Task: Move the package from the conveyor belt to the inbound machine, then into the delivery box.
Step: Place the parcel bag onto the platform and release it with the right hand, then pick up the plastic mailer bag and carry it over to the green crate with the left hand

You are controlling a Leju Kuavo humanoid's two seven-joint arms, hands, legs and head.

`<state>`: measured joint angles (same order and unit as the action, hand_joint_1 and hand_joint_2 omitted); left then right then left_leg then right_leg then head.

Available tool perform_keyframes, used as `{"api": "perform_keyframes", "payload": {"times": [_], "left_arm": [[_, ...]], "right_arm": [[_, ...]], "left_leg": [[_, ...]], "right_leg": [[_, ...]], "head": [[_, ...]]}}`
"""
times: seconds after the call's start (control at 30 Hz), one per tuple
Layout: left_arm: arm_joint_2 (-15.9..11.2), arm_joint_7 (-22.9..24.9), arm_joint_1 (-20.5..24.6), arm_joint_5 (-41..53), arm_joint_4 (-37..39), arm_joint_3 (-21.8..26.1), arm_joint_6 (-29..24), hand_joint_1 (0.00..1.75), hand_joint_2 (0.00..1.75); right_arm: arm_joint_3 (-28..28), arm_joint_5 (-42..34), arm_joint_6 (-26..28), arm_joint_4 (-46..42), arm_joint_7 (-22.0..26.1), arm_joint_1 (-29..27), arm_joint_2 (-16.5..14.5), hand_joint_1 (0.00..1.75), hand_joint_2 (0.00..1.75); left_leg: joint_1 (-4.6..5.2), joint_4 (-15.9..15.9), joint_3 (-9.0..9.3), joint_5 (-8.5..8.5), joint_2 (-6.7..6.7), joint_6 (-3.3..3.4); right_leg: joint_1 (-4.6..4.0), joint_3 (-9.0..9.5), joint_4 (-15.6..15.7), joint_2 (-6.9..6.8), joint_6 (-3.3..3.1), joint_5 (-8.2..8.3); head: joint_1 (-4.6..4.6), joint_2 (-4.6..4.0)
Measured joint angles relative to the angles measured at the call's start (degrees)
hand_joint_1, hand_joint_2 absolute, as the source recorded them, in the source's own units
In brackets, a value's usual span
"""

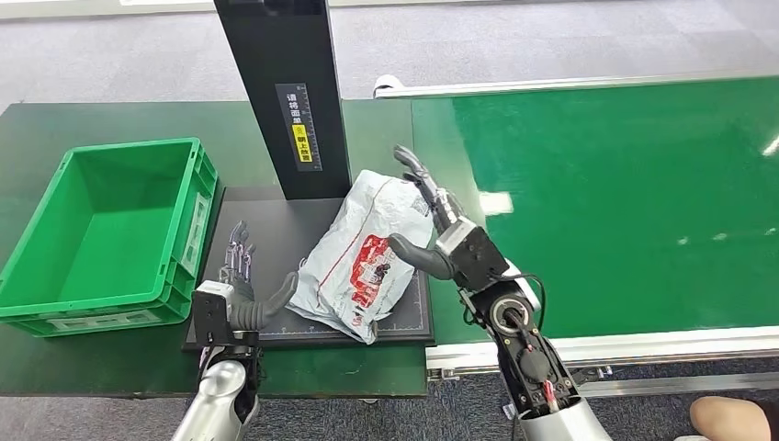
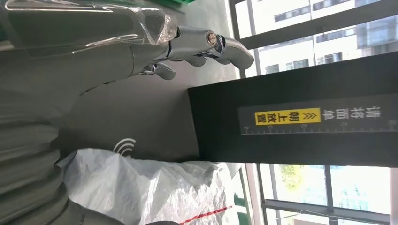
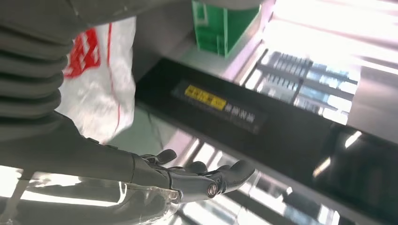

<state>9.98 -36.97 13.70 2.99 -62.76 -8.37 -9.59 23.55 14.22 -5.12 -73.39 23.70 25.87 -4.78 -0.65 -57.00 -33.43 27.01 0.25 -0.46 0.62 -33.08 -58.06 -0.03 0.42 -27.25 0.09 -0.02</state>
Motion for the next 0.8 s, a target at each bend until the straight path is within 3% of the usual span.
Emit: {"api": "perform_keyframes", "payload": {"times": [0.13, 0.33, 0.5, 0.8], "left_arm": [[-0.5, 1.0, -1.0, 4.1, -2.7, -0.4, 1.8, 0.0, 1.75], [-0.8, 1.5, -1.7, 5.7, -5.0, -1.7, 2.7, 0.0, 1.75], [-1.2, 3.1, -1.6, 11.4, -5.1, -4.4, 3.6, 0.0, 1.75], [-1.1, 5.5, 2.7, 26.8, 0.5, -11.6, -1.6, 0.0, 1.75]], "right_arm": [[-1.2, 4.0, 4.6, -7.1, 1.4, -5.6, 3.8, 0.0, 0.0], [-2.0, 4.8, 5.4, -12.1, 2.4, -10.6, 6.6, 0.0, 0.0], [-2.3, 4.4, 5.0, -13.3, 3.9, -12.3, 7.3, 0.0, 0.0], [-1.4, 4.9, 4.1, -15.1, 7.9, -12.8, 6.2, 0.0, 0.0]], "left_leg": [[0.0, 0.0, -0.04, 0.03, -0.09, -0.01], [0.0, 0.0, -0.02, 0.04, 0.03, -0.01], [0.0, 0.0, 0.0, 0.03, 0.02, -0.01], [0.0, 0.0, 0.0, 0.03, 0.01, -0.01]], "right_leg": [[0.0, 0.0, 0.0, -0.04, 0.0, -0.02], [0.0, -0.02, 0.0, 0.0, 0.0, -0.01], [0.0, 0.01, 0.0, 0.0, 0.0, -0.01], [0.0, 0.01, 0.0, 0.0, 0.0, -0.01]], "head": [[0.01, 0.01], [0.01, 0.01], [0.01, 0.01], [-0.01, 0.0]]}}
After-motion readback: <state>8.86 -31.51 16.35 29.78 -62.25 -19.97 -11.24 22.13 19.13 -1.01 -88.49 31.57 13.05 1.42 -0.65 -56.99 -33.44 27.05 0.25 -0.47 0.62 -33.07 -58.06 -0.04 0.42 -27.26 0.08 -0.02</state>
